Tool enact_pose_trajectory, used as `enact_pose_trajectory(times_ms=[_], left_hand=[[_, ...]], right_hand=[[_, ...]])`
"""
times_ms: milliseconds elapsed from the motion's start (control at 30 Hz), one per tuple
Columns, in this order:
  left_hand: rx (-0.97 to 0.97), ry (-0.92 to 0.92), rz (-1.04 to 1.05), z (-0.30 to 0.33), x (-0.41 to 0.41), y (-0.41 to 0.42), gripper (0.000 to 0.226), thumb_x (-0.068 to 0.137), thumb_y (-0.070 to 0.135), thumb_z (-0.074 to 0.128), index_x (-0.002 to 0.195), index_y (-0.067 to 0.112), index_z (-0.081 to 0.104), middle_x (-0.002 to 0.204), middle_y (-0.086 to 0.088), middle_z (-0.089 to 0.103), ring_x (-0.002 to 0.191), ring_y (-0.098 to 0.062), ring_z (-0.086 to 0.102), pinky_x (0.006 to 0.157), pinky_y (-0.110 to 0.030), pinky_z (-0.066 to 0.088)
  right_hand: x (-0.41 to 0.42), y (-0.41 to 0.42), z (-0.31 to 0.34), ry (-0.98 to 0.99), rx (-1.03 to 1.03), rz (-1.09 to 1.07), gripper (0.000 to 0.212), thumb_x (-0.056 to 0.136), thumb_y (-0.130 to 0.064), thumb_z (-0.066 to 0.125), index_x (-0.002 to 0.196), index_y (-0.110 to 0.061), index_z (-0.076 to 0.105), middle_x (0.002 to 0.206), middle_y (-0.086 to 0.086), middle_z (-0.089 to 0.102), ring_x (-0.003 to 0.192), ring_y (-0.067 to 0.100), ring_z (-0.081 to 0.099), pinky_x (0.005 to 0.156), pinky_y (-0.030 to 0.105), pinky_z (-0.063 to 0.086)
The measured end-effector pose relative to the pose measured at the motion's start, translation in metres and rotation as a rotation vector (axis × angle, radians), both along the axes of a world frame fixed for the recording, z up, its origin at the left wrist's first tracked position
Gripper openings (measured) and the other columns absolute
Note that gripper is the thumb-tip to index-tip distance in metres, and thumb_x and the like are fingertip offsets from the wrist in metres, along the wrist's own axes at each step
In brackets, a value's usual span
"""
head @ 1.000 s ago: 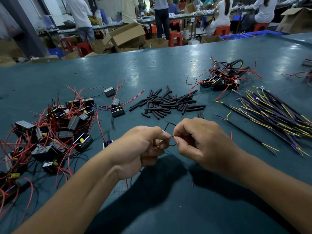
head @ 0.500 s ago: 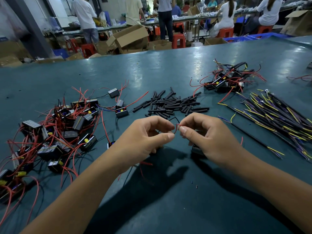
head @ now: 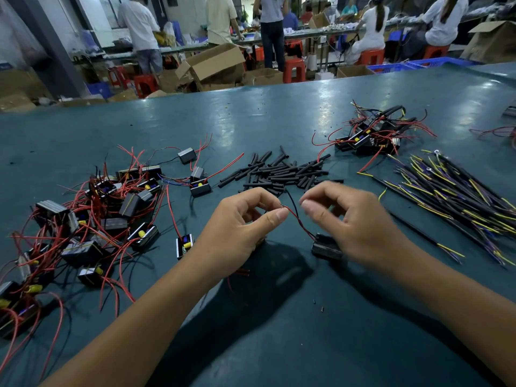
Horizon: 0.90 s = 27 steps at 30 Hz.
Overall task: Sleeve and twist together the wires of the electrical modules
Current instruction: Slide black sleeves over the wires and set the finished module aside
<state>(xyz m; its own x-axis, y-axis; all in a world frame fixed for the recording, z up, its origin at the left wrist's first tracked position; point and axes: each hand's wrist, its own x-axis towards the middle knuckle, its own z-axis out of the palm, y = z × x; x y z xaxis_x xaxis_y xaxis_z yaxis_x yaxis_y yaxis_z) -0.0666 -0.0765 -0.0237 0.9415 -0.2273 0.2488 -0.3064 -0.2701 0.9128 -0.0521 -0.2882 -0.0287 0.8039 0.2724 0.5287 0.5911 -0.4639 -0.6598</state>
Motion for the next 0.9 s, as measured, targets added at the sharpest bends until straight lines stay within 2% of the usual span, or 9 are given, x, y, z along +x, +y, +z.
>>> enact_pose_trajectory(times_ms=[67,167,267,433,533,633,733,833,900], left_hand=[[0.006,-0.013,-0.002,-0.001,0.0,0.0,0.012,0.091,0.036,0.071,0.086,0.027,0.066,0.064,-0.002,0.051,0.056,-0.017,0.042,0.056,-0.032,0.036],[0.043,-0.089,0.018,-0.002,0.0,0.0,0.012,0.094,0.029,0.07,0.083,0.027,0.066,0.063,0.02,0.053,0.054,-0.004,0.04,0.053,-0.014,0.035],[-0.016,-0.089,0.007,-0.001,-0.001,0.0,0.013,0.094,0.028,0.069,0.082,0.025,0.065,0.057,0.018,0.049,0.052,-0.003,0.038,0.051,-0.011,0.033],[-0.107,-0.038,-0.002,0.001,-0.002,-0.001,0.011,0.09,0.034,0.066,0.081,0.028,0.065,0.061,0.004,0.045,0.057,-0.02,0.037,0.054,-0.034,0.033],[-0.12,-0.043,-0.011,-0.001,-0.002,-0.001,0.014,0.089,0.035,0.067,0.086,0.022,0.067,0.064,0.001,0.053,0.06,-0.022,0.044,0.056,-0.039,0.037],[-0.131,-0.049,-0.031,-0.002,-0.003,0.0,0.022,0.089,0.036,0.066,0.092,0.014,0.07,0.075,0.004,0.068,0.062,-0.018,0.051,0.054,-0.034,0.044],[-0.183,-0.025,-0.073,-0.002,-0.004,-0.001,0.011,0.092,0.022,0.063,0.084,0.014,0.065,0.103,-0.001,0.077,0.061,-0.011,0.054,0.053,-0.026,0.048],[-0.234,0.002,-0.117,-0.001,-0.005,-0.002,0.015,0.091,0.021,0.063,0.076,0.026,0.063,0.105,-0.008,0.076,0.056,-0.013,0.051,0.052,-0.027,0.046],[-0.252,0.013,-0.128,0.0,-0.005,-0.002,0.014,0.09,0.023,0.064,0.077,0.027,0.064,0.102,-0.01,0.076,0.055,-0.013,0.05,0.051,-0.027,0.045]], right_hand=[[0.012,-0.013,0.003,-0.073,-0.074,-0.141,0.008,0.096,-0.019,0.061,0.094,-0.015,0.068,0.08,-0.007,0.066,0.073,0.009,0.059,0.068,0.022,0.046],[0.03,-0.034,0.003,-0.048,-0.176,-0.352,0.009,0.094,-0.011,0.059,0.099,-0.011,0.067,0.088,0.003,0.067,0.082,0.022,0.062,0.078,0.035,0.049],[0.041,-0.047,-0.003,0.044,-0.305,-0.444,0.011,0.094,-0.011,0.057,0.101,-0.012,0.066,0.097,0.007,0.067,0.091,0.028,0.061,0.084,0.04,0.049],[0.045,-0.046,-0.013,0.132,-0.487,-0.368,0.027,0.097,-0.013,0.053,0.121,-0.016,0.064,0.114,0.009,0.065,0.113,0.028,0.055,0.097,0.038,0.043],[0.047,-0.045,-0.017,0.137,-0.513,-0.356,0.032,0.098,-0.014,0.051,0.129,-0.015,0.06,0.126,0.008,0.063,0.123,0.028,0.051,0.103,0.038,0.04],[0.05,-0.046,-0.021,0.136,-0.524,-0.357,0.033,0.1,-0.017,0.049,0.132,-0.012,0.058,0.131,0.009,0.061,0.125,0.028,0.049,0.105,0.038,0.039],[0.056,-0.044,-0.024,0.181,-0.573,-0.31,0.042,0.103,-0.025,0.044,0.143,-0.011,0.047,0.146,0.01,0.05,0.14,0.026,0.037,0.115,0.038,0.029],[0.063,-0.04,-0.027,0.229,-0.658,-0.276,0.051,0.106,-0.034,0.034,0.152,-0.013,0.032,0.158,0.006,0.034,0.15,0.024,0.019,0.122,0.041,0.013],[0.067,-0.039,-0.029,0.218,-0.728,-0.295,0.051,0.106,-0.035,0.032,0.153,-0.014,0.031,0.157,0.006,0.037,0.15,0.024,0.021,0.122,0.043,0.013]])
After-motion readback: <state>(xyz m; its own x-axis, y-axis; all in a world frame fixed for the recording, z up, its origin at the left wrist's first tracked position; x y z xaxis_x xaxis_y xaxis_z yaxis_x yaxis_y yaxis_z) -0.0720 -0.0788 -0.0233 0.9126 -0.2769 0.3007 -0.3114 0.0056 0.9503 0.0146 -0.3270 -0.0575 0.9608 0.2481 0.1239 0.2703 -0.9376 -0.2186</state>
